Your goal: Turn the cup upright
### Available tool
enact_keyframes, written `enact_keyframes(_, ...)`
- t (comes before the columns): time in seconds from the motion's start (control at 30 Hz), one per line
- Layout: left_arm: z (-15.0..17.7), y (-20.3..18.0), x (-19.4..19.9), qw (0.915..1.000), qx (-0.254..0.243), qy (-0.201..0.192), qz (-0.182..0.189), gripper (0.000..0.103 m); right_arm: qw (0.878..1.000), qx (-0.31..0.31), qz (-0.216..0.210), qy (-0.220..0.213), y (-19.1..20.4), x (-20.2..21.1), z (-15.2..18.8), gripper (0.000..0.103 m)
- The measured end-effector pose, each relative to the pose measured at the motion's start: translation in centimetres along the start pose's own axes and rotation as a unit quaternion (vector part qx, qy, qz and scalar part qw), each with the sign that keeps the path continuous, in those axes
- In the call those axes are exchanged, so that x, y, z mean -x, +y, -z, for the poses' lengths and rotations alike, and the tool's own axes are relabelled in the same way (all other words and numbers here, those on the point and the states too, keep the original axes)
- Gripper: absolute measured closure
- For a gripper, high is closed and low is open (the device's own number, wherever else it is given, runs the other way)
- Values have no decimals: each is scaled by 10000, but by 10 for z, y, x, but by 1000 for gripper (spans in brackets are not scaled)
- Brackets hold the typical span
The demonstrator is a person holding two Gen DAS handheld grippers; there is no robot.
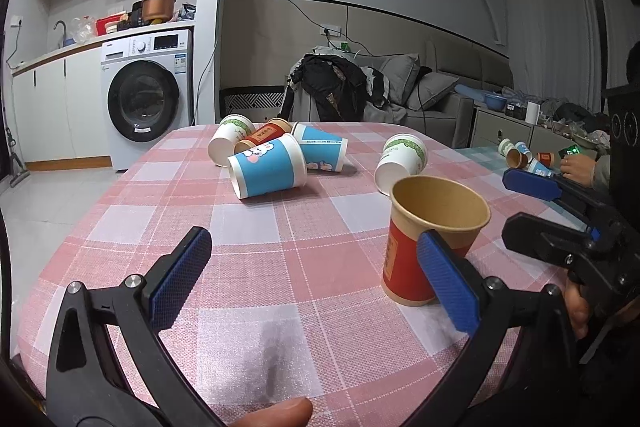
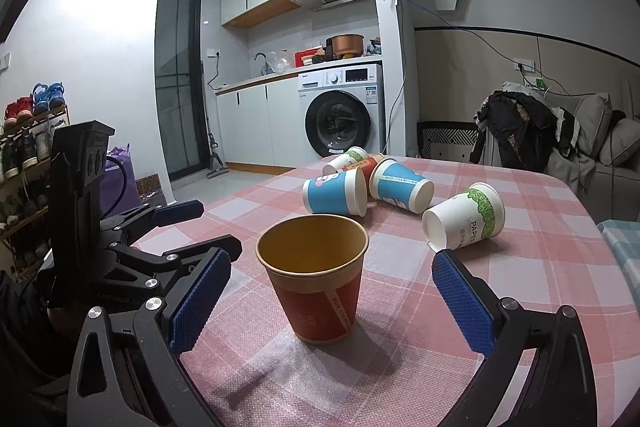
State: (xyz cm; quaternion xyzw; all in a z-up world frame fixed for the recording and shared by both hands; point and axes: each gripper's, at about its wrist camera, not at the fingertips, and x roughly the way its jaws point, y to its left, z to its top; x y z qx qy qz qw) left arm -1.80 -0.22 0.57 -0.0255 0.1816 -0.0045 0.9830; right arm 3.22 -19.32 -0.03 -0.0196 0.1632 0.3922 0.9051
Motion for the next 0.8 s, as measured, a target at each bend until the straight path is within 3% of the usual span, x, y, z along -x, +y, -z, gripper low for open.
enact_keyframes(0.8, -2, 4, 1, 10000, 23, -52, -38, 0, 10000, 20, 13, 54, -2, -4, 2, 0)
